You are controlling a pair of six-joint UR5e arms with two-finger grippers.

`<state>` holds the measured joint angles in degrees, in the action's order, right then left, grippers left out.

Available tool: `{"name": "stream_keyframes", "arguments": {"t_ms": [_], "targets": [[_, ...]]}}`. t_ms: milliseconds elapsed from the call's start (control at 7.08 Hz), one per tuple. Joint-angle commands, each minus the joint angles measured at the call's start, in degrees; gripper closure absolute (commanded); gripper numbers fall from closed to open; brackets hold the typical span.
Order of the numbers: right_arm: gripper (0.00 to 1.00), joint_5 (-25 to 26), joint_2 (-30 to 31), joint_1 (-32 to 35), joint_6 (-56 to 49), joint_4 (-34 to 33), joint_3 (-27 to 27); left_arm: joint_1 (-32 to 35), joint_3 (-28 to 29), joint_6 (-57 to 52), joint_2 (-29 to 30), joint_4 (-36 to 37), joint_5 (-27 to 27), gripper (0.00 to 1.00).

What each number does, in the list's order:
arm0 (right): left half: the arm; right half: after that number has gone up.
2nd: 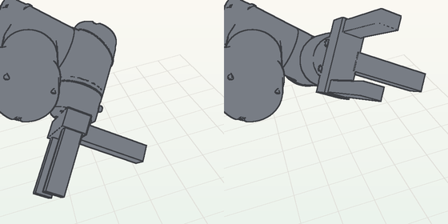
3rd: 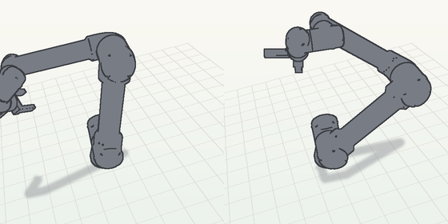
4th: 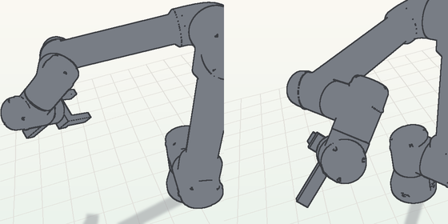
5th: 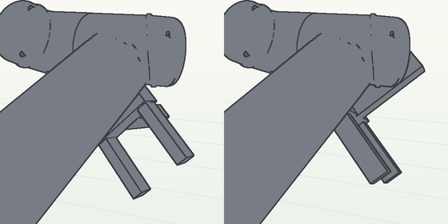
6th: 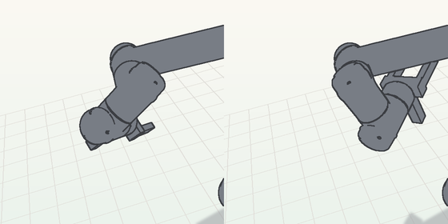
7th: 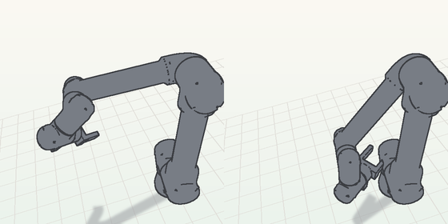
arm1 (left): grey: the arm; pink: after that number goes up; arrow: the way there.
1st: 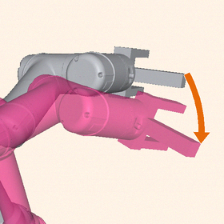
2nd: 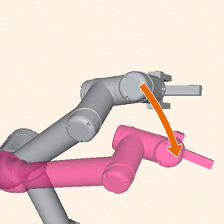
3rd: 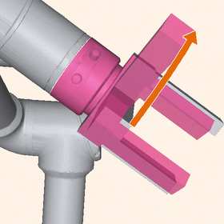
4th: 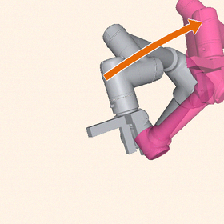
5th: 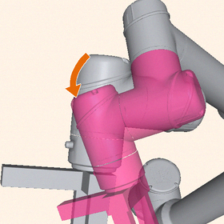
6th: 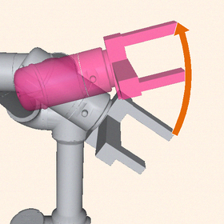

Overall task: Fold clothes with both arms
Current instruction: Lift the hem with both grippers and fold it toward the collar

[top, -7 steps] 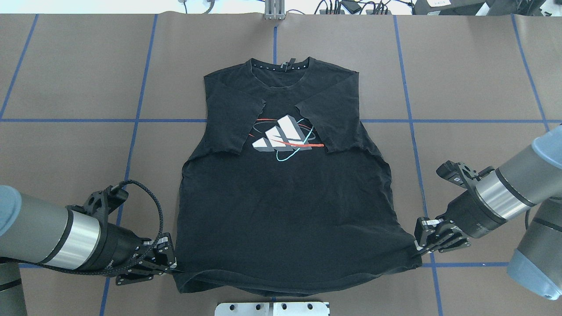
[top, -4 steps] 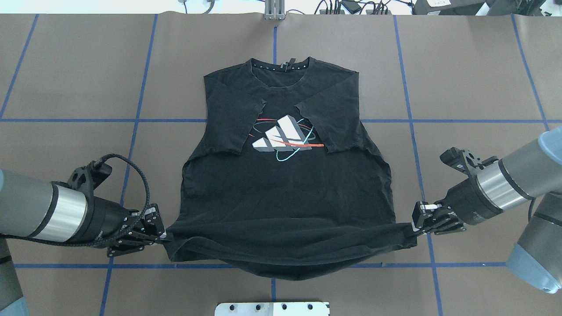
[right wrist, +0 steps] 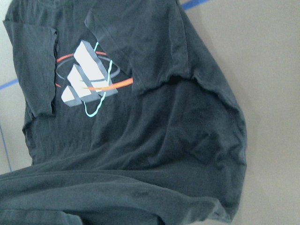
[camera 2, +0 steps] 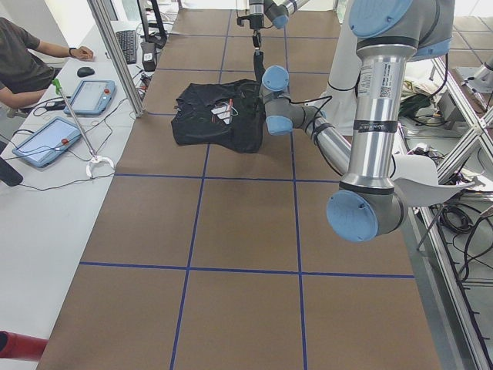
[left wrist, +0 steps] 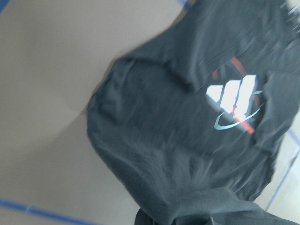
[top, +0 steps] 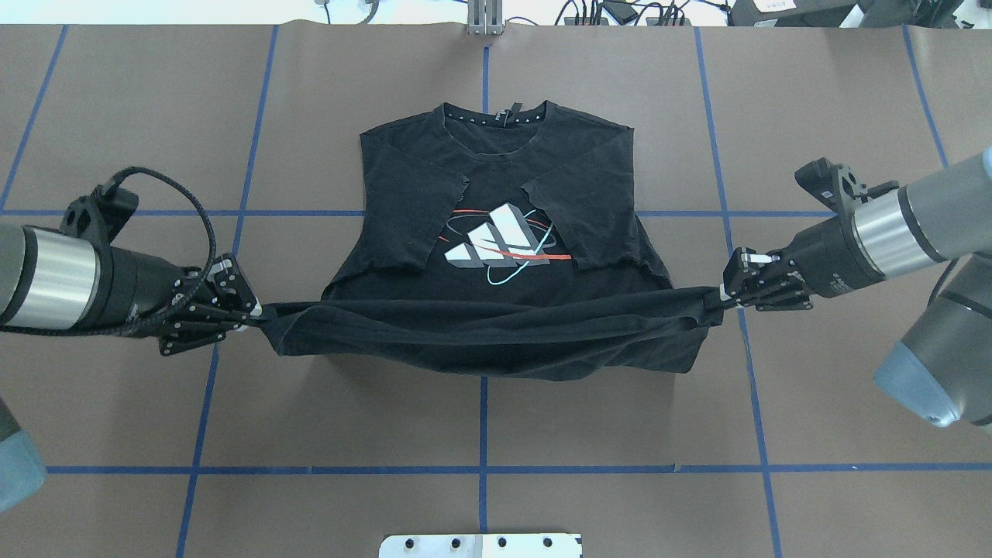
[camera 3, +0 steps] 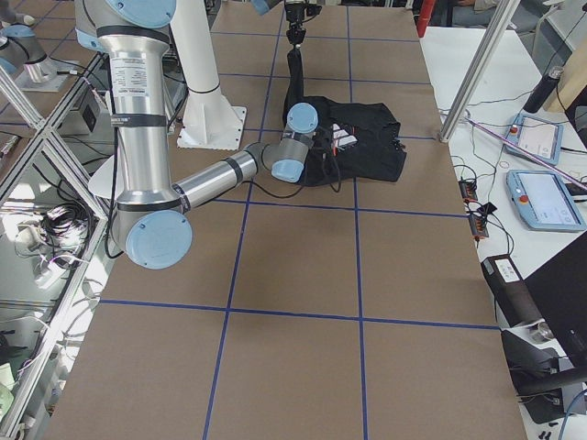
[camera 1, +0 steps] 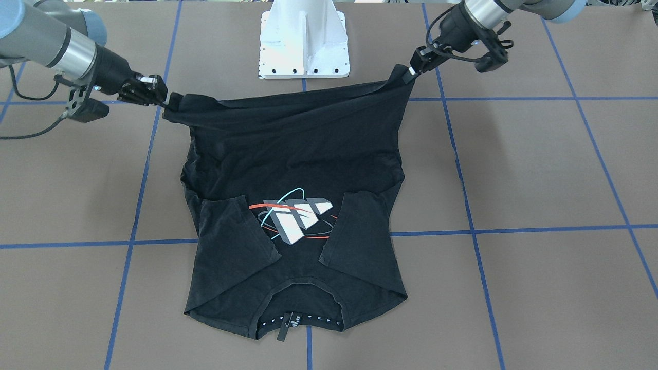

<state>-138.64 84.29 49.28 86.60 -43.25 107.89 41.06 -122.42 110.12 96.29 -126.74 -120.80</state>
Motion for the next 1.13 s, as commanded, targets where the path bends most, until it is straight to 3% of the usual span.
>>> {"name": "stream_keyframes", "arguments": {"t_ms": [0,141,424,707,989], "targets": [[1.0,-0.05,-6.13,6.33,-0.64,0.01,-6.08,6.56,12.39,-2.46,16.37,7.43,0.56,1.0],[1.0,-0.66,-8.33,9.58,-0.64,-0.08,-7.94,6.83,19.17,-3.07,20.56,7.73,1.87,1.0],[1.0,-0.58,-12.89,13.55,-0.55,-0.17,-12.75,7.1,24.14,-9.02,20.43,7.47,5.66,1.0],[1.0,0.99,-20.37,12.34,-1.69,0.18,-24.6,8.68,24.95,-10.63,20.52,7.39,6.63,1.0],[1.0,5.03,-20.92,9.79,-2.31,0.18,-26.76,9.03,25.74,-10.46,20.87,7.12,6.63,1.0]]}}
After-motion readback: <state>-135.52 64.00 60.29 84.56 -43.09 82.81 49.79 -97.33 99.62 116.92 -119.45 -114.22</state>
